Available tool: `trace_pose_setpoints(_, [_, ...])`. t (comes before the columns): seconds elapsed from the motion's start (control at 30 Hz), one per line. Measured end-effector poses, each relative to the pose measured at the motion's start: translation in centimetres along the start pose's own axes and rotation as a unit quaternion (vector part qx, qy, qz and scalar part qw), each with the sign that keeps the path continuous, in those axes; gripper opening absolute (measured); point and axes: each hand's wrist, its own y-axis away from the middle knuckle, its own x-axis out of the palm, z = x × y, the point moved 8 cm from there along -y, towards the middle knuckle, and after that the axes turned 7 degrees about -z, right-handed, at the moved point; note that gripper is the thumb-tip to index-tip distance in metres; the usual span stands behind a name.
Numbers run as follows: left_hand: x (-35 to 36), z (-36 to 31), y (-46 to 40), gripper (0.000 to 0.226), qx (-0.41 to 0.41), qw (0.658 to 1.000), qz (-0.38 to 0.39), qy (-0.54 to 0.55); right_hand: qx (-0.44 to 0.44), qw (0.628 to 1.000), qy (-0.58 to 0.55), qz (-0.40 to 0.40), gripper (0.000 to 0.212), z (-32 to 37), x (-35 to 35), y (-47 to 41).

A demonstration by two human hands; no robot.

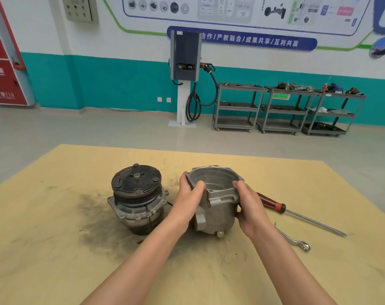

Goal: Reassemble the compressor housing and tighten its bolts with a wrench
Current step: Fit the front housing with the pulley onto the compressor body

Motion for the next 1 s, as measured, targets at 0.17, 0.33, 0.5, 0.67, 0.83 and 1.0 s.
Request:
trace_pose_setpoints(0.17, [0.3,-0.3,2.4,0.074,0.055,0.997,0.04,-0.039,-0.038,0.999,-0.012,0.036,0.04,-0.8,-1.3,1.3])
trace_pose_setpoints(0.33, [0.6,0.0,4.3,0.079,0.118,0.988,0.066,-0.081,-0.024,0.996,0.033,0.08,0.048,-1.4,-2.4,2.3])
trace_pose_setpoints(0.5, [0.7,-0.1,4.8,0.077,0.122,0.986,0.09,-0.071,0.086,0.992,0.028,0.082,0.036,-1.3,-2.1,2.6])
trace_pose_setpoints(0.67, [0.3,0.5,4.8,0.074,0.11,0.986,0.11,-0.067,0.106,0.987,0.1,0.069,0.04,-0.2,-1.7,2.2])
trace_pose_setpoints(0.83, [-0.1,1.4,4.7,0.075,0.127,0.981,0.132,-0.059,0.007,0.993,0.098,0.064,0.054,0.7,-0.9,2.7])
trace_pose_setpoints(1.0, [1.3,0.0,3.6,0.081,0.146,0.979,0.136,-0.038,-0.087,0.991,0.097,0.004,0.063,2.2,-1.7,1.4])
